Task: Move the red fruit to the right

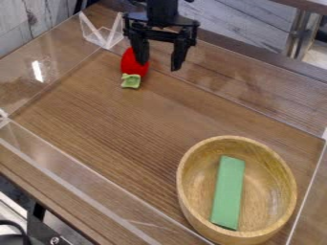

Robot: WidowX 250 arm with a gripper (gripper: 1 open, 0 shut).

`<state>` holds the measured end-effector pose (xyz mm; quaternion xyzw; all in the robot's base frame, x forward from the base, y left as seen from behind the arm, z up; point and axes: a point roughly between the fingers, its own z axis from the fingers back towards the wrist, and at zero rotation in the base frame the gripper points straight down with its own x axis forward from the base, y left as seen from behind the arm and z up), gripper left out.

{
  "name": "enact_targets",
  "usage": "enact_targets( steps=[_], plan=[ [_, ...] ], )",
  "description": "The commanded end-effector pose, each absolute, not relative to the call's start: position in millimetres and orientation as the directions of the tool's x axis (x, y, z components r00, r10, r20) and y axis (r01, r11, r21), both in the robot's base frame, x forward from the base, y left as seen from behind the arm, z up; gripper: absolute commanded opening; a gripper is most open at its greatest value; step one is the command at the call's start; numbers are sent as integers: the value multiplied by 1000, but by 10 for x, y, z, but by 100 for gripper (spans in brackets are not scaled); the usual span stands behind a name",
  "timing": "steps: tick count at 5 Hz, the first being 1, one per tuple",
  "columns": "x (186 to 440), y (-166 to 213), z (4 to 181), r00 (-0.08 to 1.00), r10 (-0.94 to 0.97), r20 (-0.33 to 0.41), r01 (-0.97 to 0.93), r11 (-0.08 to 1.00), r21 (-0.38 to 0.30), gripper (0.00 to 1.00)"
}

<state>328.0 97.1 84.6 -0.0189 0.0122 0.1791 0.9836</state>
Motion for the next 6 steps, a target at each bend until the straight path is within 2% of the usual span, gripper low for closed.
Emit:
enact_targets(
  steps=[1, 2, 4, 6],
  plan=[
    [3402, 1277, 1018, 919, 391, 55, -389, 920, -41, 100],
    [3460, 1407, 964, 909, 412, 61, -410, 911, -43, 100],
    [3570, 1469, 763, 822, 566, 64, -563, 824, -60, 100],
    [3620, 1429, 831, 843, 534, 64, -530, 845, -76, 100]
  ],
)
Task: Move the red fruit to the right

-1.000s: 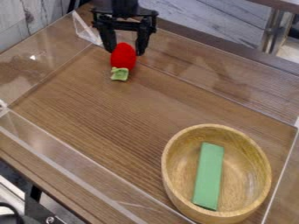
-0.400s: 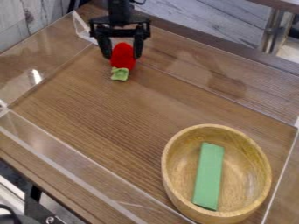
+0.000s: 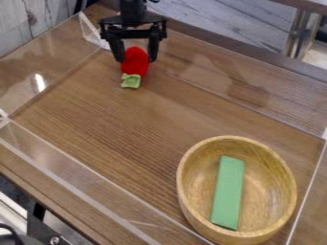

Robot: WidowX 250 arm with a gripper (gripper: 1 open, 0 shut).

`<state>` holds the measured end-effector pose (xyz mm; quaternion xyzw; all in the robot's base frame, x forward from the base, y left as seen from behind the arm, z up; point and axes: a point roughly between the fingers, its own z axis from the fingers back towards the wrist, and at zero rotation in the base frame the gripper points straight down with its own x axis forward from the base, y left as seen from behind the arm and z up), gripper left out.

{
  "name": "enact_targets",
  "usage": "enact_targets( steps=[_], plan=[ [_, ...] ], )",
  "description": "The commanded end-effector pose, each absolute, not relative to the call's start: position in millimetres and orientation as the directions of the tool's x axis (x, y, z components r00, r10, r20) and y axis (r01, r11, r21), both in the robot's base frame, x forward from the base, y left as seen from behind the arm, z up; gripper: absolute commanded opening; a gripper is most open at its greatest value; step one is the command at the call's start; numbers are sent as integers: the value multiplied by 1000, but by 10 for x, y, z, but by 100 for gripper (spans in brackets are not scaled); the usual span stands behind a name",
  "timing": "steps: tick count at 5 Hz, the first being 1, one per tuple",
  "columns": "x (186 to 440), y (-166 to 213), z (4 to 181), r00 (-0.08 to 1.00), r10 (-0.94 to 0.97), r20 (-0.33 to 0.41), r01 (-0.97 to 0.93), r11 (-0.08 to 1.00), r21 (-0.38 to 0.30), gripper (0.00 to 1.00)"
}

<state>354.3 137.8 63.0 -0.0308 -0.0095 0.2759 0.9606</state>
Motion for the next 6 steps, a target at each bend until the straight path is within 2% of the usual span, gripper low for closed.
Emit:
enact_targets(
  steps=[1, 2, 5, 6],
  plan=[
    [3664, 1371, 819, 855, 515, 67, -510, 857, -78, 100],
    [3704, 1313, 801, 866, 494, 72, -489, 869, -79, 100],
    [3580, 1335, 858, 867, 489, 95, -482, 872, -87, 100],
    [3633, 1304, 879, 875, 473, 105, -465, 881, -91, 100]
  ],
)
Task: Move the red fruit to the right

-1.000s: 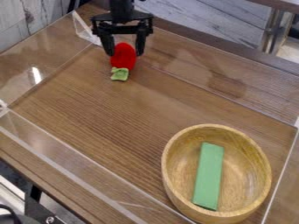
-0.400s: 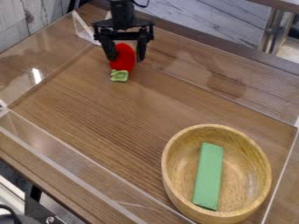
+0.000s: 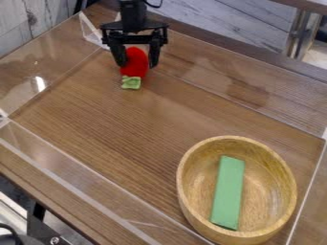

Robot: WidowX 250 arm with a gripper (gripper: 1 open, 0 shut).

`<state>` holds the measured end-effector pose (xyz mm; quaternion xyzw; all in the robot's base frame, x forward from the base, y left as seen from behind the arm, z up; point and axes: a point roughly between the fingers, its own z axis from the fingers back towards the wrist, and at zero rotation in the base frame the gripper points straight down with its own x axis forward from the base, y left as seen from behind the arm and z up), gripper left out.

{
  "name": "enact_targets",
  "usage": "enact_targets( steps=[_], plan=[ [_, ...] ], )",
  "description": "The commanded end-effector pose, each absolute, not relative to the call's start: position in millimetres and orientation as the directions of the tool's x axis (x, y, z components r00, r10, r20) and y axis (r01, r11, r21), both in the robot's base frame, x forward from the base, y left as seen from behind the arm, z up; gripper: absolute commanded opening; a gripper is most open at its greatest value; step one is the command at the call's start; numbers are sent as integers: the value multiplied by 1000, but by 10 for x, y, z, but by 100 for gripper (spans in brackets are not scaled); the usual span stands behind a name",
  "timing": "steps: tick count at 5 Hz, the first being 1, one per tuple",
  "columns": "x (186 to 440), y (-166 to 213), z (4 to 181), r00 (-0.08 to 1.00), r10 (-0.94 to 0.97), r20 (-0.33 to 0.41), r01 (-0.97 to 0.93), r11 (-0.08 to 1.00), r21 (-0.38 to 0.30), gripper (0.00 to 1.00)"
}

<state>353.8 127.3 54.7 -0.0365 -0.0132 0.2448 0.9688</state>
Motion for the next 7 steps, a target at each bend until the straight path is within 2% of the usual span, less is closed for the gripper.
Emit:
enact_targets(
  steps=[1, 3, 4, 5, 6, 7],
  plan=[
    [3688, 1275, 899, 882, 457, 115, -448, 889, -93, 100],
    [3636, 1483, 955, 922, 367, 126, -358, 929, -91, 100],
    [3603, 1548, 890, 915, 381, 133, -373, 924, -86, 100],
    [3590, 1486, 792, 911, 394, 125, -387, 919, -75, 0],
    [3601, 1383, 857, 906, 399, 140, -391, 917, -83, 0],
    [3652, 1456, 1109, 902, 395, 173, -381, 918, -112, 0]
  ],
)
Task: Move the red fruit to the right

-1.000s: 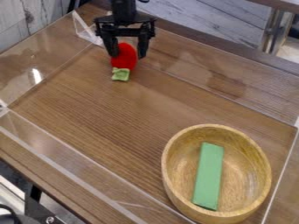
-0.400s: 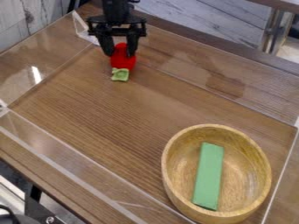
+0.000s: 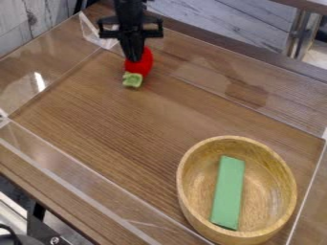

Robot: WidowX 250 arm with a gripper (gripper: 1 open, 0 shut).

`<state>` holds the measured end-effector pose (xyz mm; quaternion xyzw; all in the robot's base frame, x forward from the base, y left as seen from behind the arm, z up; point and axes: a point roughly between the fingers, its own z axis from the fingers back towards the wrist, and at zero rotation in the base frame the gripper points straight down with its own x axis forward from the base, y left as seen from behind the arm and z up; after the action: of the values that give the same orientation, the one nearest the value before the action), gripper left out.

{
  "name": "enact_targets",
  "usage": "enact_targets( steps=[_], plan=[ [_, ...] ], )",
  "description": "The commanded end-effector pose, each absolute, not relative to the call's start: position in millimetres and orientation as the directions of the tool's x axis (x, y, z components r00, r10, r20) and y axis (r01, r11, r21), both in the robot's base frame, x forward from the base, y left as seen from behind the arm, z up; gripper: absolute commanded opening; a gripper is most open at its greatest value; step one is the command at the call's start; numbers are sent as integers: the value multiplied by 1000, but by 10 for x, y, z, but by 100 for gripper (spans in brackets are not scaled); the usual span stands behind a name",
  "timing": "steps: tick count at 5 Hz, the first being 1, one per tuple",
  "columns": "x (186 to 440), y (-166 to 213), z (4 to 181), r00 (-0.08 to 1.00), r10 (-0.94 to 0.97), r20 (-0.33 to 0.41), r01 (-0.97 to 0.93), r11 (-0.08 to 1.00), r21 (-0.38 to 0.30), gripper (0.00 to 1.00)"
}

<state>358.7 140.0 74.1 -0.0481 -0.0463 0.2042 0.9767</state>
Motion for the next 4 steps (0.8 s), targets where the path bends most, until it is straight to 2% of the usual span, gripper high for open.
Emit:
enact_targets(
  steps=[1, 3, 4],
  plan=[
    [3723, 1439, 1354, 907, 367, 206, -343, 928, -144, 0],
    [3700, 804, 1191, 950, 244, 195, -216, 965, -151, 0],
    [3717, 436, 1290, 954, 227, 196, -197, 968, -157, 0]
  ],
)
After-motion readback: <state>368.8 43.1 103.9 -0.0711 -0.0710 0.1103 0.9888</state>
